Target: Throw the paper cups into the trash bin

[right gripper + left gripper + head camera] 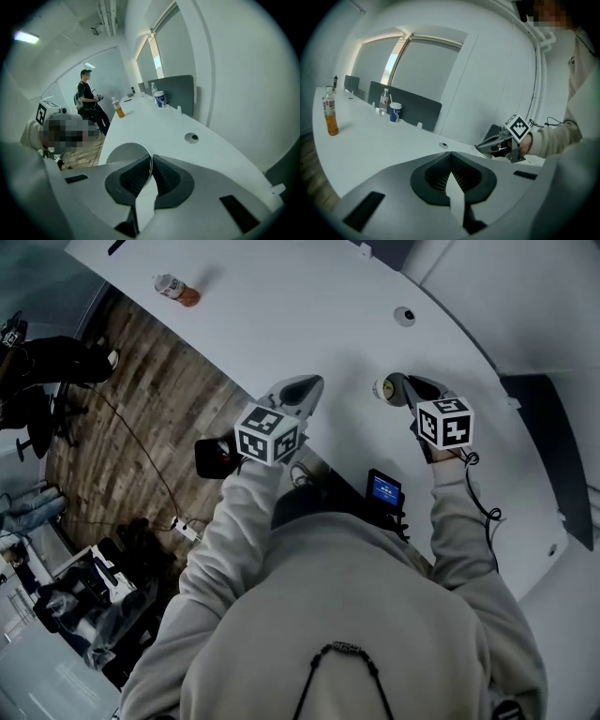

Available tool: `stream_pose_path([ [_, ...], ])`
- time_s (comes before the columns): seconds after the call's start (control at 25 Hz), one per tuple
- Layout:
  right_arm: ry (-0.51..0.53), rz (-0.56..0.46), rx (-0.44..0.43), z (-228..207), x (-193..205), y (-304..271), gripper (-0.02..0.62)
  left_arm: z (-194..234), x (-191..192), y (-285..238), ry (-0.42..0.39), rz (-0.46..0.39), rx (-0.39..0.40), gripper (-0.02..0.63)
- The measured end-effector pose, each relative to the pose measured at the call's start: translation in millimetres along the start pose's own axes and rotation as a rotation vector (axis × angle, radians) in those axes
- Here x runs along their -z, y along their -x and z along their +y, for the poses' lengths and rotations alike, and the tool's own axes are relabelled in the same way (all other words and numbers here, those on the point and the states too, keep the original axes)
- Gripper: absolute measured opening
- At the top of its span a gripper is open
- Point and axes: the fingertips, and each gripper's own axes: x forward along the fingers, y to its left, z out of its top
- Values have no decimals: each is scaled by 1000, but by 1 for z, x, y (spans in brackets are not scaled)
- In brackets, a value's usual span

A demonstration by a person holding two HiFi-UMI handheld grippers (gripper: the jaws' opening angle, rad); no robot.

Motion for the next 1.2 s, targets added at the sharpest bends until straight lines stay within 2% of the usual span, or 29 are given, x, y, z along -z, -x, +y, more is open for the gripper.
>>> stream_pose_path([
  [0.28,88,12,-97,54,-25,-29,40,36,8,68,40,-54,-153,3],
  [0.64,271,42,-253,160,-66,-81,40,97,27,190,121,-162,-399,3],
  [0.88,399,53,-355,261,-87,-108,40,124,55,294,173,-229,-561,3],
  [1.2,526,38,-482,423,-102,-125,40,152,91,442,224,-314,-738,3],
])
